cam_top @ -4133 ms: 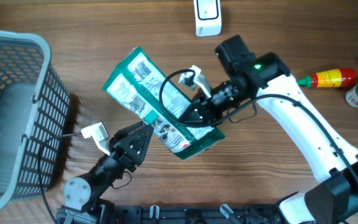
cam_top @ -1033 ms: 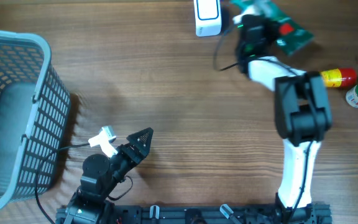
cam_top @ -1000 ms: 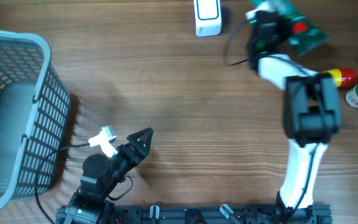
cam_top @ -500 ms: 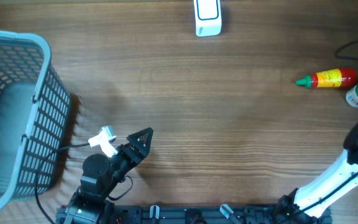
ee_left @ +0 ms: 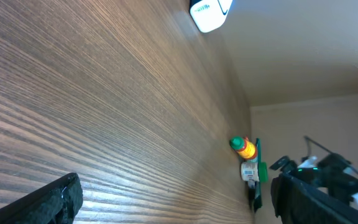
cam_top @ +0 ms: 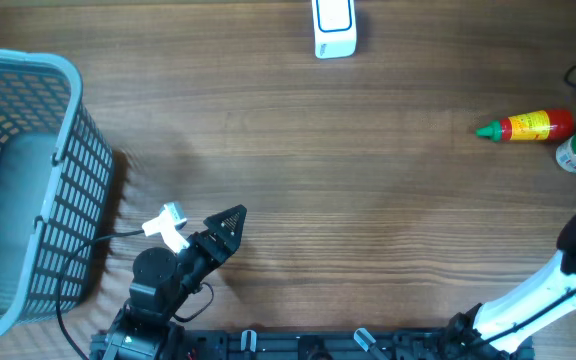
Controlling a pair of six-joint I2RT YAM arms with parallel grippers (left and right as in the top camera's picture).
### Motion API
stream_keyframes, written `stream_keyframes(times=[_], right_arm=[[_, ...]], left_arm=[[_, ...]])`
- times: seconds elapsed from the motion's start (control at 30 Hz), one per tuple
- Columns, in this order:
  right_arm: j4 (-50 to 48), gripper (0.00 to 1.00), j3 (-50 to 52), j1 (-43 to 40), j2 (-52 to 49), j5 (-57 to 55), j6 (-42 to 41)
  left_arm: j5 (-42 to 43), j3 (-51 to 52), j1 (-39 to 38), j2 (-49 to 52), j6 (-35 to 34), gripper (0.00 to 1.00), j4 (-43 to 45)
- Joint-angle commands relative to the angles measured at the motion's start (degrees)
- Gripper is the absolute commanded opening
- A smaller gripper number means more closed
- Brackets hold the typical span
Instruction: Scan the item barcode
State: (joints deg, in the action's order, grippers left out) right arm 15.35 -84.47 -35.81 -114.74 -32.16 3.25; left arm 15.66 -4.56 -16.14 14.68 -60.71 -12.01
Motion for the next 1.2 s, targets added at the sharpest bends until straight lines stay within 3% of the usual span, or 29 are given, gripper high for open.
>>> stream_keyframes(times=[0.0,0.13,0.27,0.37,0.6,0.73,0.77,0.87,0.97,1.03,1.17], right_arm=[[-2.23,1.00,-0.39,1.40,14.49,18.60,-7.52],[-3.78,1.00,-0.39,1.53,26.84,44.81,-17.40],[-3.72,1.00,-0.37,1.57,34.36,59.36,-26.18],[-4.20,1.00,-0.37,2.82,40.94,68.52,-25.68],[8.24,1.00,-0.37,9.51,61.99,68.76,-24.30],[25.05,1.00,-0.37,9.66,71.01,68.70,-24.44],[36.06,1.00,-0.37,9.66,75.01,68.70,-24.41],[54.82,1.00,-0.37,9.66,79.17,67.63,-24.28],[65.11,1.00,-0.37,9.66,79.71,55.23,-24.28],[67.65,1.00,-0.31,9.66,79.71,51.23,-22.75],[67.73,1.00,-0.09,10.05,79.73,54.71,-12.24]], left_arm=[[-0.74,0.07,-0.37,-0.26,0.28,1.00,0.15],[-0.74,0.07,-0.37,-0.26,0.28,1.00,0.13],[-0.74,0.07,-0.37,-0.26,0.28,1.00,0.13],[-0.74,0.07,-0.37,-0.26,0.28,1.00,0.09],[-0.74,0.07,-0.37,-0.26,0.28,1.00,0.09],[-0.74,0.07,-0.37,-0.26,0.28,1.00,0.09],[-0.76,0.07,-0.37,-0.26,0.28,1.00,0.09],[-0.74,0.07,-0.37,-0.26,0.31,1.00,-0.87],[-0.74,0.07,-0.37,-0.22,0.31,1.00,-1.97],[-0.76,0.07,-0.37,-0.15,0.31,1.00,-1.97],[-0.74,0.07,-0.37,-0.15,0.31,1.00,-1.97]])
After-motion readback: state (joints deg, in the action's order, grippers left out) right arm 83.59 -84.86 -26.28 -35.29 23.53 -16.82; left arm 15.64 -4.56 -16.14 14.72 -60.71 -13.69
